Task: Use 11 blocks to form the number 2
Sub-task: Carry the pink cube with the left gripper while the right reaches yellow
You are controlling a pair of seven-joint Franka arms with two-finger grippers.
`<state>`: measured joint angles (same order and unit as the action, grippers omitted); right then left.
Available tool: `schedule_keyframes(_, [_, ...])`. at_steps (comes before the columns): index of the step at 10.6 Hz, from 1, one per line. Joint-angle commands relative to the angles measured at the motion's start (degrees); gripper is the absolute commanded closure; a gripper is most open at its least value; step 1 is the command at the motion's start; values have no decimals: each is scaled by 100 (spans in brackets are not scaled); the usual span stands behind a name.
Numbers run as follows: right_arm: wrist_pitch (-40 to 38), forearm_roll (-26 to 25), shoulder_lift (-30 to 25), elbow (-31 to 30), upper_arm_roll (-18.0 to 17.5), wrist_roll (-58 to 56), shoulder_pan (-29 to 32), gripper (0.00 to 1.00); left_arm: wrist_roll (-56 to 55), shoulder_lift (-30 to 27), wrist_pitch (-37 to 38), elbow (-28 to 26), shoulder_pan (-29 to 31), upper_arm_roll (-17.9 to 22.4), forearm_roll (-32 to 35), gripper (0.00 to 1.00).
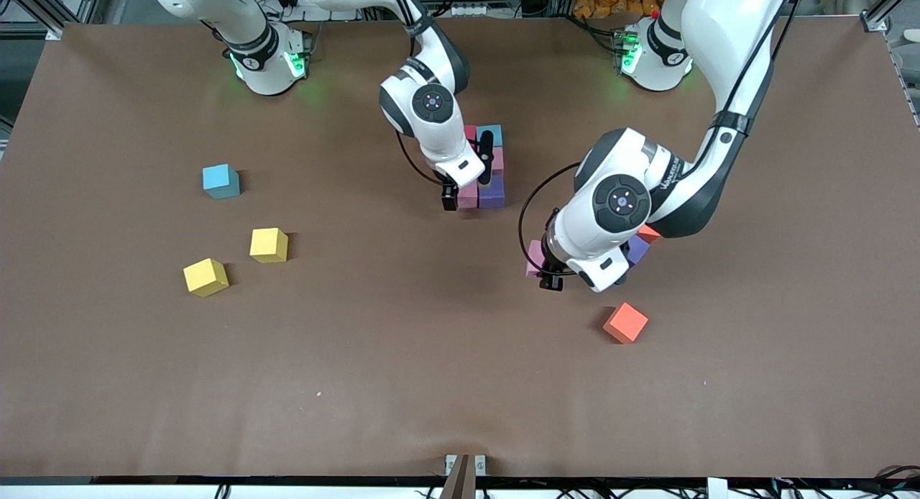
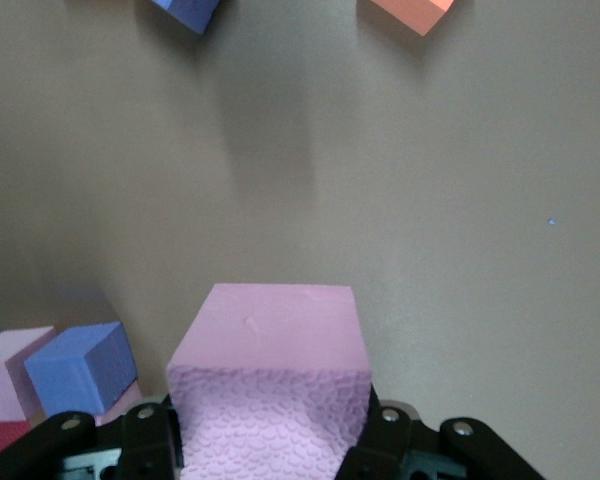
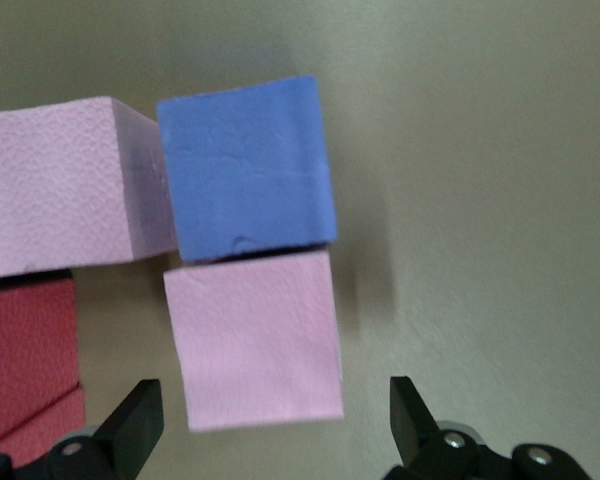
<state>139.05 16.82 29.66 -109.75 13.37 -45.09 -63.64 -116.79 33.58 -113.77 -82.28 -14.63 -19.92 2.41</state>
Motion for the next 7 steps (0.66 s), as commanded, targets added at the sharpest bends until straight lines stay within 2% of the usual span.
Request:
schedule_keyframes(1, [-491,23,-398,-55,-27,43,228,0,-544,-168,4,-113,22,-82,-30,73])
schedule_keyframes(4, [-721,14,-680,-203,104,114,737,0,-1369,-37,-188,-121,-302,-135,-21,73])
schedule_keyframes(5, [-886,14,-733,-265,287,114,887,0,-1686,-10,-320,-113,-477,-135,-12,73])
schedule_keyframes(7, [-1291,-3,-751,-266,1015,105,967,0,-2039,113,-488,-104,-838,-135,32,73])
